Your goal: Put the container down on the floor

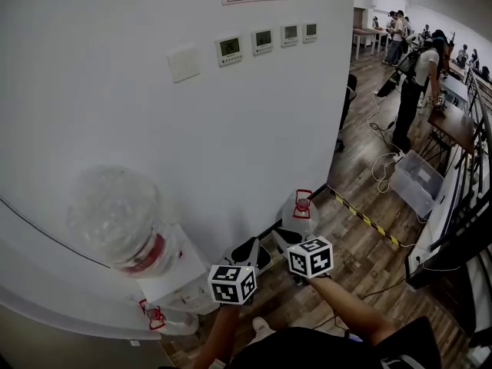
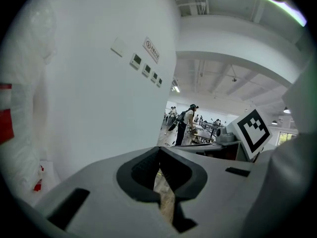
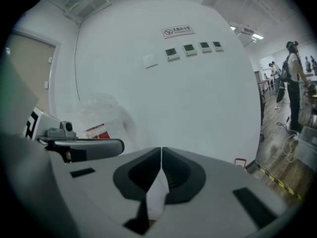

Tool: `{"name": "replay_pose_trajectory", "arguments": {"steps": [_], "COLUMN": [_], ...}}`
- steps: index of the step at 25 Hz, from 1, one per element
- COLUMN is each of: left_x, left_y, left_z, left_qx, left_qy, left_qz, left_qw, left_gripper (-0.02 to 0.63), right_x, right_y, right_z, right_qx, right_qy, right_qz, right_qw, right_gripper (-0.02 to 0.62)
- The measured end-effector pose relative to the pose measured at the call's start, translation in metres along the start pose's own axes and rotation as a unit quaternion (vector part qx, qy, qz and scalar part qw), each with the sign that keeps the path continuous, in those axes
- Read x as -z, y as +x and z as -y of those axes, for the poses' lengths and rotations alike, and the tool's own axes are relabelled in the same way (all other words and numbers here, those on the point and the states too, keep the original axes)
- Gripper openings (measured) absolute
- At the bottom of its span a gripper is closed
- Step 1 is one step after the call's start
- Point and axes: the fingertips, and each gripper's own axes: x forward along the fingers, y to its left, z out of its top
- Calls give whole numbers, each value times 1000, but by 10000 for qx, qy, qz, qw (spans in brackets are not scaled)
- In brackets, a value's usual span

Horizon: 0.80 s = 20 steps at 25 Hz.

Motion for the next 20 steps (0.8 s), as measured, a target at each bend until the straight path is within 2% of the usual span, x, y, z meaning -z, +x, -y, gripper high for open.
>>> {"name": "replay_pose_trajectory", "arguments": {"steps": [9,13,20], "left_x": [-2,-2,-5], "left_y": [-13,-18,-29], "left_z": [55,80,119], "left_qx": [-275,-304,-414], "left_qy": [36,53,218], "left_qz": [273,315,468], "left_qw": [9992,9990,9978], "left_gripper": [15,15,15], "right_x": [3,3,-4], "right_y": [-57,-81,-122], "right_z": [9,7,19], "right_qx": [-173,-361,-367], "right_qy": [-182,-143,-36], "right_qz": [95,152,401], "right_qw": [9996,9991,9985], "right_gripper": [31,31,31]}}
